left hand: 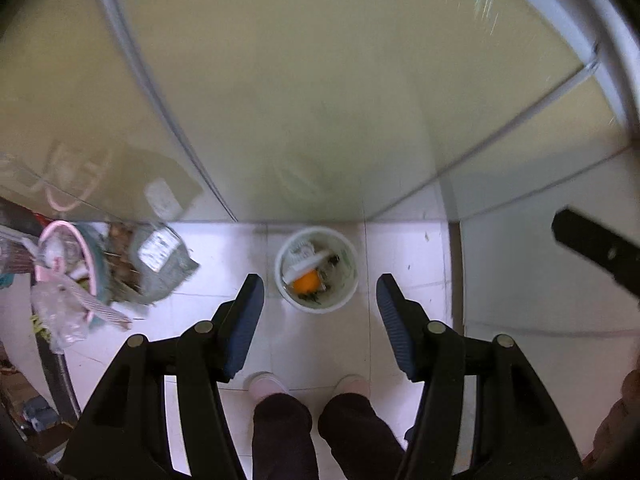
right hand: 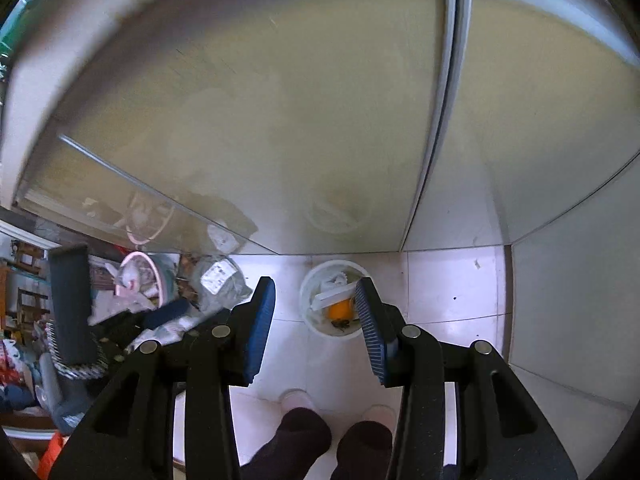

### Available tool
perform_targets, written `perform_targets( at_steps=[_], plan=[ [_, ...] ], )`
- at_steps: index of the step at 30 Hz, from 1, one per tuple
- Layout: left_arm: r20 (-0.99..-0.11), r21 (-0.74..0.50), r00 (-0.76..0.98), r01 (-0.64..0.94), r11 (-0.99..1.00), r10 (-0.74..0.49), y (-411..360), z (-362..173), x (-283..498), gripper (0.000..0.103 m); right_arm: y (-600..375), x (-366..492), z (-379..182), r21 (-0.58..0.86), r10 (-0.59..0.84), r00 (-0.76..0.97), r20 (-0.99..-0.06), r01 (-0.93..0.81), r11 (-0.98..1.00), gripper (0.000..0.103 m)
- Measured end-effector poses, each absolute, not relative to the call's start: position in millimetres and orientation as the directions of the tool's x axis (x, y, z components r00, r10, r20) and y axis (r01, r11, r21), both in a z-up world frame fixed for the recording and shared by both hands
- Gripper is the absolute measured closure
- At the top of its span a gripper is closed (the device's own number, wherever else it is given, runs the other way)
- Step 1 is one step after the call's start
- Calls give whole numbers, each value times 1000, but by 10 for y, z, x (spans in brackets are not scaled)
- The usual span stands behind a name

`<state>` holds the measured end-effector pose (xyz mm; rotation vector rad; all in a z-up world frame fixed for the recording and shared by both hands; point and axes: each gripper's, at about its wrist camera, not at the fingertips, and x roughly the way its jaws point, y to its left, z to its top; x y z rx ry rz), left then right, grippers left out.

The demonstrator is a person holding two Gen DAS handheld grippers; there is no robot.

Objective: Collect trash
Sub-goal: 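Open the left tool to drop the jar while the right tool drops the bottle, then raise both tools back up toward the counter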

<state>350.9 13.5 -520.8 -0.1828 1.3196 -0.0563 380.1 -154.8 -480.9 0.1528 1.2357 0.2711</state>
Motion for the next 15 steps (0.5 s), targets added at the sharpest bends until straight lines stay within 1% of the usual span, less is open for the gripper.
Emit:
perform_targets(
  at_steps=[6, 10, 15],
  plan=[
    [-942, -152, 314, -97, 984, -114, 445, -4138, 3475, 45, -1438, 3685, -4006, 252, 287, 340, -896, -143, 957, 65],
    [-918, -141, 382, -74, 987, -103, 530, -3456, 3446, 45, -1316, 3599, -3421, 255, 300, 380, -875, -163, 953, 65],
    [-871, -124, 480, -18, 992, -100, 559, -2657, 3389, 45, -1206, 3528, -2887, 247, 300, 451, -841, -173, 953, 65]
  ],
)
